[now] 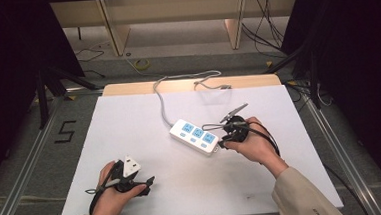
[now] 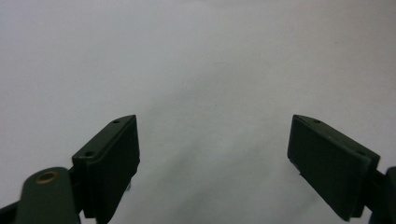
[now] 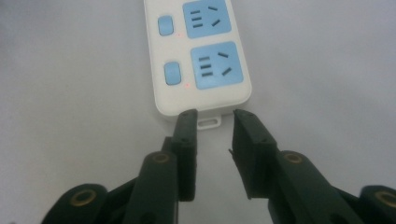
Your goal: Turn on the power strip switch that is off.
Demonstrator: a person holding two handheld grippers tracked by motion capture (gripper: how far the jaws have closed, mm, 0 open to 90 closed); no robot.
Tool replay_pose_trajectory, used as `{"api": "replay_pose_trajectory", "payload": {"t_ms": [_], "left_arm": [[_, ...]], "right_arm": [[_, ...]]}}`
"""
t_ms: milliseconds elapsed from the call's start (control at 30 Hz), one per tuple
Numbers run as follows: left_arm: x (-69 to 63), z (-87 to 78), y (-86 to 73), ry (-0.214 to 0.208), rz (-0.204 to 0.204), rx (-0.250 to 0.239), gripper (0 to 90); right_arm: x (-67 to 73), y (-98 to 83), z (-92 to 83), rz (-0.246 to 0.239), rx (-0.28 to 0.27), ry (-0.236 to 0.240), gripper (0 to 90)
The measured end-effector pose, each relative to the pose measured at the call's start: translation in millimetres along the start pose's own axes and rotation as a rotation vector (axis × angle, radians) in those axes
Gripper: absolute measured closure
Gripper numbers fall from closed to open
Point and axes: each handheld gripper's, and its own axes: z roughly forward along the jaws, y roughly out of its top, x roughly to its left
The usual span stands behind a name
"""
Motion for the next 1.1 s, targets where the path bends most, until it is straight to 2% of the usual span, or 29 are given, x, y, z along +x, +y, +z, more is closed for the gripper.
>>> {"api": "replay_pose_trajectory", "payload": {"t_ms": [267,400,900,1033,1100], "left_arm": [[-0.5,1.1,0.0,-0.001,-0.005,0.005,16.7],[-0.5,1.2,0.0,0.000,-0.007,0.005,16.8],[0.4,1.1,-1.0,0.002,-0.004,0.008,16.8],[0.8,1.0,-1.2,0.006,-0.006,0.008,16.8],[0.5,1.5,-1.1,0.006,-0.011,0.006,16.8]], "right_arm": [[-11.4,-34.2,-10.6,0.040,-0.046,0.004,59.3],[-14.5,-48.9,-14.5,0.057,-0.066,-0.010,56.7],[-17.8,-93.2,-19.8,0.064,-0.145,-0.025,51.9],[-17.2,-103.2,-19.9,0.055,-0.181,-0.031,50.8],[-17.2,-106.8,-20.6,0.065,-0.206,-0.032,50.4]]}}
